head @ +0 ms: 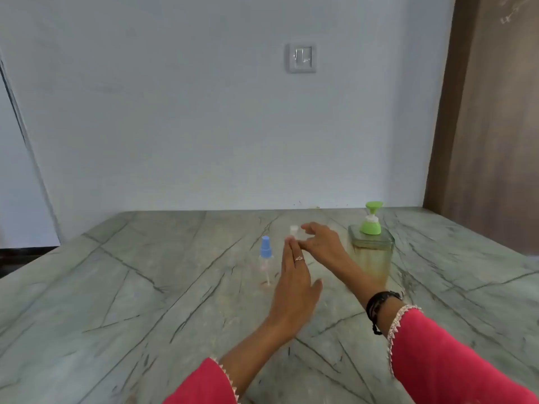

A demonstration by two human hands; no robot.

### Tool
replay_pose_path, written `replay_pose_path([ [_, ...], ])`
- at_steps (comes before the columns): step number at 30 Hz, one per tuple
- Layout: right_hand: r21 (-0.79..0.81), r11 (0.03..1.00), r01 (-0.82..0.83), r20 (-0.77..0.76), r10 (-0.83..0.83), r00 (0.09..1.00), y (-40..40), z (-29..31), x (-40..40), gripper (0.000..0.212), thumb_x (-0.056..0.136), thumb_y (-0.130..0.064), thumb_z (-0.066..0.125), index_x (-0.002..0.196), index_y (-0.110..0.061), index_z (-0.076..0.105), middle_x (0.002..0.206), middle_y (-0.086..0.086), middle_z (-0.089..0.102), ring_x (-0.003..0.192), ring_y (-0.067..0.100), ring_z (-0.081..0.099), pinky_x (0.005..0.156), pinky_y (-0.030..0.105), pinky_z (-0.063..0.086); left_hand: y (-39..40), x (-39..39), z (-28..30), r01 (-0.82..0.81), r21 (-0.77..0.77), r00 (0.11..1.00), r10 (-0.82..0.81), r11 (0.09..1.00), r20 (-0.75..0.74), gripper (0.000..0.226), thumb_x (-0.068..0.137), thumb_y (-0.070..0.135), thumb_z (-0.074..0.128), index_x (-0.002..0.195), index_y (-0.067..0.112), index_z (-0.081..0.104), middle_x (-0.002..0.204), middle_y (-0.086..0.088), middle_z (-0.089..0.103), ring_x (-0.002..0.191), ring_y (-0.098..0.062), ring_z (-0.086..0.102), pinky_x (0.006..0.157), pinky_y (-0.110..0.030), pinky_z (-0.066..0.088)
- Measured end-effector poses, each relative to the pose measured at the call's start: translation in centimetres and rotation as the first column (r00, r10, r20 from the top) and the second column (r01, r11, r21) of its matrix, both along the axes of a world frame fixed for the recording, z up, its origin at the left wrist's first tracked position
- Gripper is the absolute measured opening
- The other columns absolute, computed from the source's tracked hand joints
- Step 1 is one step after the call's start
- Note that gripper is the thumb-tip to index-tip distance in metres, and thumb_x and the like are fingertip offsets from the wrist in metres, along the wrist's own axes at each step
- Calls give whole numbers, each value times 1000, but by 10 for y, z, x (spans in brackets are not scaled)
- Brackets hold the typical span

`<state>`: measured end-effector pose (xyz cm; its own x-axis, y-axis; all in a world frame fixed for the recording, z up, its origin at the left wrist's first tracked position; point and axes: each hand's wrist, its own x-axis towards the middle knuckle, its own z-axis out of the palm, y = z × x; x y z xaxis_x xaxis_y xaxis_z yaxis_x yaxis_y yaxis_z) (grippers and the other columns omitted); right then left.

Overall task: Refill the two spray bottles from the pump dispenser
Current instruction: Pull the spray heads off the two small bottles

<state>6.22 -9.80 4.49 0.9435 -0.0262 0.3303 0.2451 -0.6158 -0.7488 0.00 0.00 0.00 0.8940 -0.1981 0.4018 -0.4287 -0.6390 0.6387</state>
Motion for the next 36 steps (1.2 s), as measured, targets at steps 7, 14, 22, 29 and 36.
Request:
replay_pose_path([
  [7, 55, 996, -73, -51, 76, 996, 2, -23, 4, 31, 80, -21, 73, 107, -9, 64, 99, 11, 69, 95, 23, 65, 79, 29, 52, 3, 2, -24, -6, -18, 999, 6, 1000, -42, 90, 94, 27, 53, 144, 12, -21, 157, 0, -14, 145, -12, -3, 112, -18, 7],
  [14, -2, 989, -148, -34, 148, 988, -8, -22, -18, 31, 76, -28, 76, 101, -13, 65, 87, 0, 69, 83, 12, 65, 71, 20, 48, 11, -11, -19, 6, -60, 993, -13, 998, -121, 93, 92, 33, 56, 145, 21, -19, 158, 4, -1, 141, -5, 16, 109, -17, 19],
  [22, -37, 969, -243, -72, 240, 968, -22, -21, -63, 27, 72, -28, 79, 93, -22, 62, 86, -9, 66, 78, 2, 64, 67, 16, 48, 22, -21, -20, 81, -96, 981, -97, 992, -171, 90, 86, 37, 63, 150, 24, 0, 155, 4, 22, 139, -9, 27, 107, -18, 22],
  [29, -37, 957, -288, -65, 286, 956, -29, -20, -84, 34, 68, -46, 77, 93, -28, 62, 96, -8, 69, 88, 4, 66, 78, 25, 54, 38, -22, -18, 85, -315, 950, -172, 945, -261, 42, 76, 27, 76, 114, 26, 57, 106, 11, 66, 101, -5, 62, 90, -25, 52],
  [36, -62, 978, -201, 129, 207, 970, -25, -10, -87, 34, 66, -43, 78, 80, -17, 63, 76, -4, 64, 71, 7, 60, 63, 20, 47, 38, -18, -19, 81, -314, 950, -168, 946, -264, 40, 66, 29, 82, 96, 34, 57, 92, 16, 65, 88, 8, 61, 74, -7, 49],
])
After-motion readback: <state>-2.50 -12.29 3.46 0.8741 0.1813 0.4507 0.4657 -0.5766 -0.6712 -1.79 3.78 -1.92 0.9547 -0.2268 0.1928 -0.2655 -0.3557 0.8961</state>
